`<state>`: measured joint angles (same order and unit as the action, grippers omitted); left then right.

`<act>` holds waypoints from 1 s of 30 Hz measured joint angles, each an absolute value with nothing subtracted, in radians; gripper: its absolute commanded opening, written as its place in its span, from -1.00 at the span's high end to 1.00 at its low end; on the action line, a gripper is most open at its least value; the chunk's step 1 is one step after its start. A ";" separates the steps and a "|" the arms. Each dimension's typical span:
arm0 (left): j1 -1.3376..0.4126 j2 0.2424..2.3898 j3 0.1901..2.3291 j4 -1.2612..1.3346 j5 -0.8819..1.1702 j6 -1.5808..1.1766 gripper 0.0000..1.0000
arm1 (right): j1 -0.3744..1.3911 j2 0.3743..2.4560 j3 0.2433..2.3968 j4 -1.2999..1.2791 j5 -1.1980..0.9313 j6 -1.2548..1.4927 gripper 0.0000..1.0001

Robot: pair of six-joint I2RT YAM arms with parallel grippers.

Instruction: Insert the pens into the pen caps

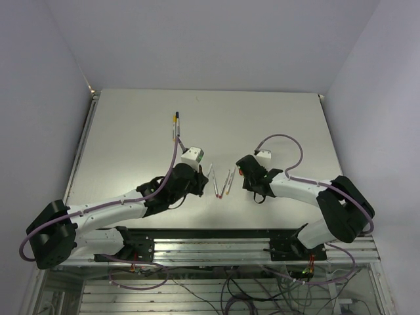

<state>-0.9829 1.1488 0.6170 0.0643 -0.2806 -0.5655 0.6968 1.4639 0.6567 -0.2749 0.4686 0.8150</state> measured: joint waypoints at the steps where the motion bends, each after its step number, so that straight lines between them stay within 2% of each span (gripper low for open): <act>1: -0.982 1.149 0.615 0.066 -0.279 -0.566 0.86 | 0.697 1.472 0.662 -0.275 0.478 0.817 0.37; 3: -0.982 1.149 0.611 0.067 -0.276 -0.566 0.86 | 0.697 1.489 0.673 -0.276 0.495 0.820 0.54; 6: -0.980 1.149 0.608 0.068 -0.274 -0.566 0.86 | 0.697 1.509 0.689 -0.274 0.511 0.829 1.00; 12: -0.975 1.148 0.604 0.068 -0.273 -0.569 0.86 | 0.698 1.503 0.688 -0.272 0.521 0.829 1.00; 20: -0.965 1.157 0.599 0.094 -0.252 -0.564 0.86 | 0.702 1.374 0.608 -0.245 0.498 0.781 1.00; 30: -0.955 1.119 0.464 0.331 -0.220 -0.538 0.86 | 0.702 1.069 0.480 0.116 0.453 0.655 1.00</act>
